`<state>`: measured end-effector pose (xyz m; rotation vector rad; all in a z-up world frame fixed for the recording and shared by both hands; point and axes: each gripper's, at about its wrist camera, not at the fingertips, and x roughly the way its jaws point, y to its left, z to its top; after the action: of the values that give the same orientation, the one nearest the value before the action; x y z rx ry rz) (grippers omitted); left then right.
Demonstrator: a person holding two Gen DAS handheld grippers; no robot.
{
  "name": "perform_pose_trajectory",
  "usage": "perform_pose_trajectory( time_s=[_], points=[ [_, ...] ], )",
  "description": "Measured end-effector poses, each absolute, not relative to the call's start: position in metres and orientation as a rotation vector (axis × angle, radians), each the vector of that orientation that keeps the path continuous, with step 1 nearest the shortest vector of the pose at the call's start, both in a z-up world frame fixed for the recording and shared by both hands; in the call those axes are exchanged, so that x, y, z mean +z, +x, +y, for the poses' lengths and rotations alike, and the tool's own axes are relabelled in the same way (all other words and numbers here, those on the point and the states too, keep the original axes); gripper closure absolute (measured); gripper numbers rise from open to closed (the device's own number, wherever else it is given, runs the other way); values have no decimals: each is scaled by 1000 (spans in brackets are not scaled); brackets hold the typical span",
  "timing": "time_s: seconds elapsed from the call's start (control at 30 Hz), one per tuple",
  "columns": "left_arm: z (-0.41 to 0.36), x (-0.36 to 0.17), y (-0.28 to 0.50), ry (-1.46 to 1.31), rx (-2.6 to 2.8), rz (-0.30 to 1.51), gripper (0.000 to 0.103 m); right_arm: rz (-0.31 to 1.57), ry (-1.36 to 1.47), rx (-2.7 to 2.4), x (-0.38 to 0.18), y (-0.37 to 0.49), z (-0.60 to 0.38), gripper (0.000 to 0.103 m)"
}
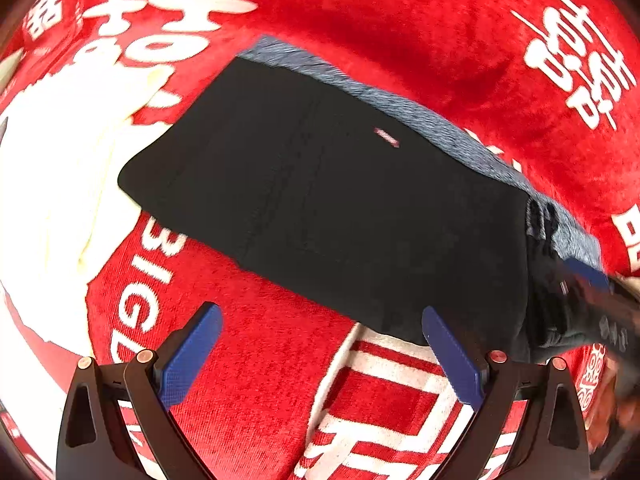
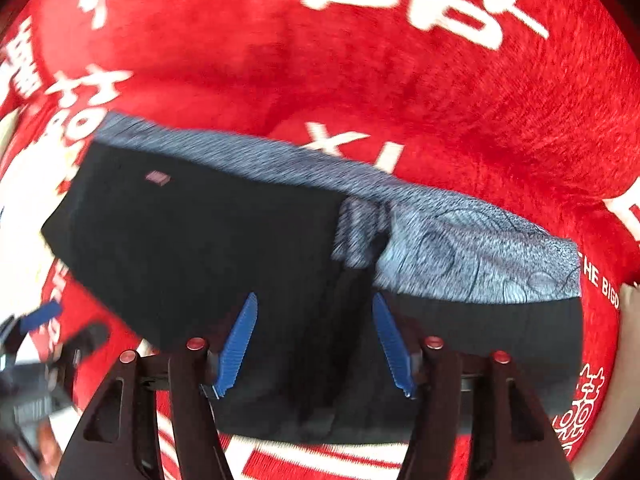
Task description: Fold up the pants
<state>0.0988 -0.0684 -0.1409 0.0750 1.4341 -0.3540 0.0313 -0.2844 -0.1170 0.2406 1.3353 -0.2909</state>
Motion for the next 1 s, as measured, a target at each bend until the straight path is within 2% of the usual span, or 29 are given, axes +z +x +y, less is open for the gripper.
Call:
perform_pose_trajectory(
  time_s=[0.1,0.23,0.3,0.63,1.0],
  points=[
    [-56,-146,104,23,-323,1458,3,1327,188,-304,-115,14,-275,26],
    [-39,-150,110,-80,-322,1483,3,1406,209,-332,-140,-15,-275,23],
    [-29,-147,113,-144,-321,1453,3,1352,200,-326,-139,-26,-270,22],
    [11,-164,136,-554,-401,1381,3,1369,198,-320,-136,-29,-271,21],
    [20,-184,148,-762,-478,1282,3,1372,175,-319,-138,-25,-267,20]
  ],
)
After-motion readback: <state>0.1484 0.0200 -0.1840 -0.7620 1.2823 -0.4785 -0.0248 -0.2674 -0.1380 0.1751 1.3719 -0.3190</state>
